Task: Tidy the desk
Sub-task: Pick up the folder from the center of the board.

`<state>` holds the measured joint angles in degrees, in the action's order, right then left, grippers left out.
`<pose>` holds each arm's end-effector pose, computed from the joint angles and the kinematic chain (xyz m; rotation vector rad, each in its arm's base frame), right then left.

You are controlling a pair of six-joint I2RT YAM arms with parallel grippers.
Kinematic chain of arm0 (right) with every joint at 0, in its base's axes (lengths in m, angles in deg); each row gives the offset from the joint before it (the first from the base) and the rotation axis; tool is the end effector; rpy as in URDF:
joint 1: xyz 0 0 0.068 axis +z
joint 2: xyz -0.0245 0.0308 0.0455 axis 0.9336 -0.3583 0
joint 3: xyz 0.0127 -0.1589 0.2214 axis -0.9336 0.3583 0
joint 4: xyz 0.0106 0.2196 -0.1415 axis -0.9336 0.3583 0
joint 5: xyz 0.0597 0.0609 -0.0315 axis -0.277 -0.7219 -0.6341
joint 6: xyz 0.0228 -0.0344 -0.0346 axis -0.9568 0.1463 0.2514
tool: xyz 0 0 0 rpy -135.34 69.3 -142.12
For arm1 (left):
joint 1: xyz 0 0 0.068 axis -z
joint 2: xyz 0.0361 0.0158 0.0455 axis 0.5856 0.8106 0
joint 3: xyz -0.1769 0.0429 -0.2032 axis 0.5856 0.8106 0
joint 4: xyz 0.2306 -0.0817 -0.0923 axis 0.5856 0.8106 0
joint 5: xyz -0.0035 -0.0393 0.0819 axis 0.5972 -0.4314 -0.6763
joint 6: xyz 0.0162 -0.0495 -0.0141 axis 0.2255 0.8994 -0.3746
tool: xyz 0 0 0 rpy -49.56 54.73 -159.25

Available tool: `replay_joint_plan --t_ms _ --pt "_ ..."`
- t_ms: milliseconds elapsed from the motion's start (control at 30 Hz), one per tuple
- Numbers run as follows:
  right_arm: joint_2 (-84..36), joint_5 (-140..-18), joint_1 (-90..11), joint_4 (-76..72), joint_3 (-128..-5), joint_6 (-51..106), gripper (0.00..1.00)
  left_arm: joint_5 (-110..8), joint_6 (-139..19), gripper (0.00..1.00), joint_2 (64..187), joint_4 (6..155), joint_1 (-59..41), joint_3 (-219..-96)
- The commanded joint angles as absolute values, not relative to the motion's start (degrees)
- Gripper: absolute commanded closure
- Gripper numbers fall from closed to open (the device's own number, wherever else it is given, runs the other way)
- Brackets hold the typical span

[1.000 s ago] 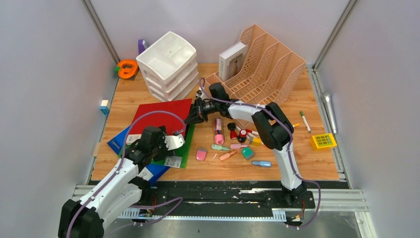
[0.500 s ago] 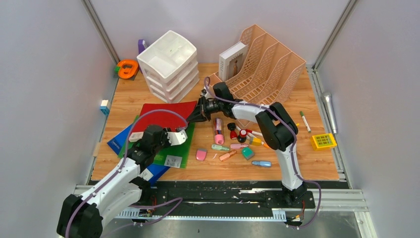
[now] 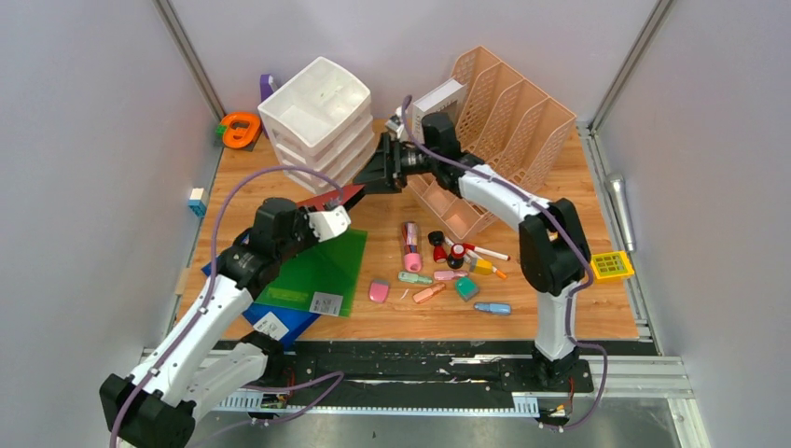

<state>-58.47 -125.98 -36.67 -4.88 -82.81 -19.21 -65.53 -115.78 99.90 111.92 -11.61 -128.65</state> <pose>0.3815 0.2759 0.2746 -0.3579 2.2617 1.8237 0.1728 -0.0736 0.2826 1.1932 1.8576 0.3129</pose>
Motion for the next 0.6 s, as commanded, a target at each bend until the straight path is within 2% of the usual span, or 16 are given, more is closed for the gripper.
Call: replay_joint_plan --t_ms 0,333,567 --pt "-51.48 -126.12 -42.10 1.56 -85.65 -9.66 0.28 -58.73 -106.11 1.00 102.49 116.13 -11.93 -140.52" --pt "-41.90 -131.83 -59.44 10.67 -96.43 0.86 0.26 -47.86 -94.34 1.00 114.89 120.98 -11.94 -165.29" --pt "-31.77 -128.09 -69.25 12.47 -92.69 8.82 0.25 -38.24 -82.63 1.00 124.88 115.47 -11.94 -180.40"
